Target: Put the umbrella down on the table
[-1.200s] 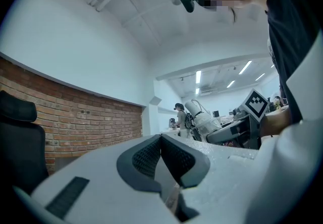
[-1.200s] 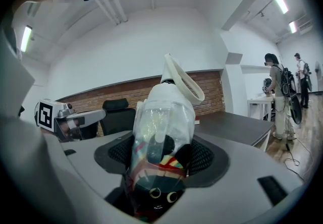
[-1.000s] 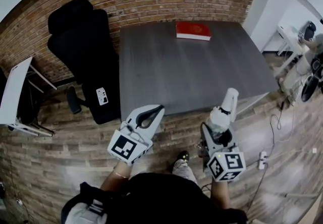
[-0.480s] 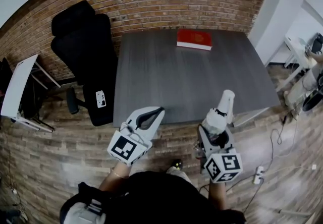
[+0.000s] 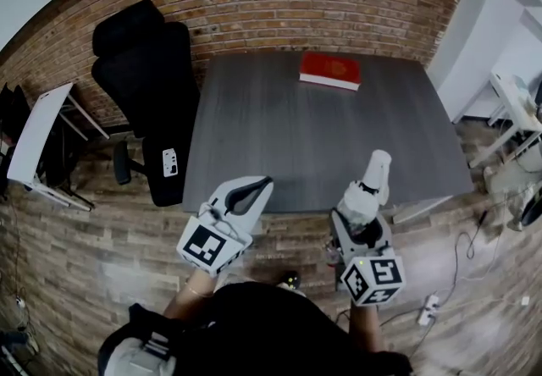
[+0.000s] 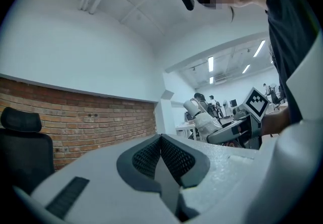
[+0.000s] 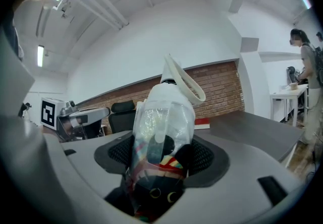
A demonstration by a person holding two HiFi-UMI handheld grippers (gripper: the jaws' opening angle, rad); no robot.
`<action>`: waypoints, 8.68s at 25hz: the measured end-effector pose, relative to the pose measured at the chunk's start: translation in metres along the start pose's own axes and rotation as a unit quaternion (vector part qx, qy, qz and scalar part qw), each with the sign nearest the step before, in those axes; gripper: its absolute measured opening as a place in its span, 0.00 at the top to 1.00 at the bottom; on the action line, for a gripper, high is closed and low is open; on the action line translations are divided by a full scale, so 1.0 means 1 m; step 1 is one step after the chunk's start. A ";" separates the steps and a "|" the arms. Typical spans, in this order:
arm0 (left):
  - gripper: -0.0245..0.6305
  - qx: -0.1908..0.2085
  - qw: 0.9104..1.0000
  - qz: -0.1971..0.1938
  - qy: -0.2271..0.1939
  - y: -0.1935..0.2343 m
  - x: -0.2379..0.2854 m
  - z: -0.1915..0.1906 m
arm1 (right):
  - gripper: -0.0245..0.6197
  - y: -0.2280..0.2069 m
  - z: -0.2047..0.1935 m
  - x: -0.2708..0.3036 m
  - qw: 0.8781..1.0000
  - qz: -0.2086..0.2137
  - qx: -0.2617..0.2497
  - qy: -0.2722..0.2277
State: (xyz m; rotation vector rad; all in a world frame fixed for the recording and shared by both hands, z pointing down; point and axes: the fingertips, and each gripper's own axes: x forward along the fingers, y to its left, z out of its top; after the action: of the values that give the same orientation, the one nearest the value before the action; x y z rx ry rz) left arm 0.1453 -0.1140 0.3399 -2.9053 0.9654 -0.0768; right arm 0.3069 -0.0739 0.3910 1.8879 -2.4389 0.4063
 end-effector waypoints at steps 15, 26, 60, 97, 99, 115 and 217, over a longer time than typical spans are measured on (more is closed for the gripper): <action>0.96 -0.005 1.000 0.008 0.019 0.002 0.021 -0.014 | 0.52 -0.021 -0.011 0.016 1.000 0.012 0.017 0.014; 0.96 -0.012 1.000 0.008 0.003 0.039 0.063 -0.022 | 0.52 -0.040 -0.001 0.064 1.000 0.012 0.006 0.023; 0.96 -0.056 0.998 0.032 0.019 0.205 0.154 -0.070 | 0.52 -0.074 -0.015 0.263 0.992 0.016 -0.005 0.122; 0.96 -0.104 0.993 0.046 0.043 0.278 0.161 -0.138 | 0.52 -0.073 -0.111 0.355 0.964 0.017 -0.032 0.265; 0.96 -0.107 0.992 0.045 0.045 0.278 0.160 -0.140 | 0.52 -0.073 -0.117 0.356 0.962 0.017 -0.031 0.272; 0.96 -0.106 0.992 0.051 0.055 0.275 0.159 -0.140 | 0.52 -0.083 -0.145 0.356 0.951 0.021 -0.023 0.308; 0.96 -0.084 0.994 0.064 0.030 0.257 0.134 -0.116 | 0.97 -0.067 -0.007 0.351 0.996 -0.005 0.077 0.040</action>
State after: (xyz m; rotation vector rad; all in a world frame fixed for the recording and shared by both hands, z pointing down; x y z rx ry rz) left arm 0.0908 -0.4066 0.4353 -2.9975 1.2227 -0.0789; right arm 0.2774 -0.4198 0.4745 1.8964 -2.4095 0.6737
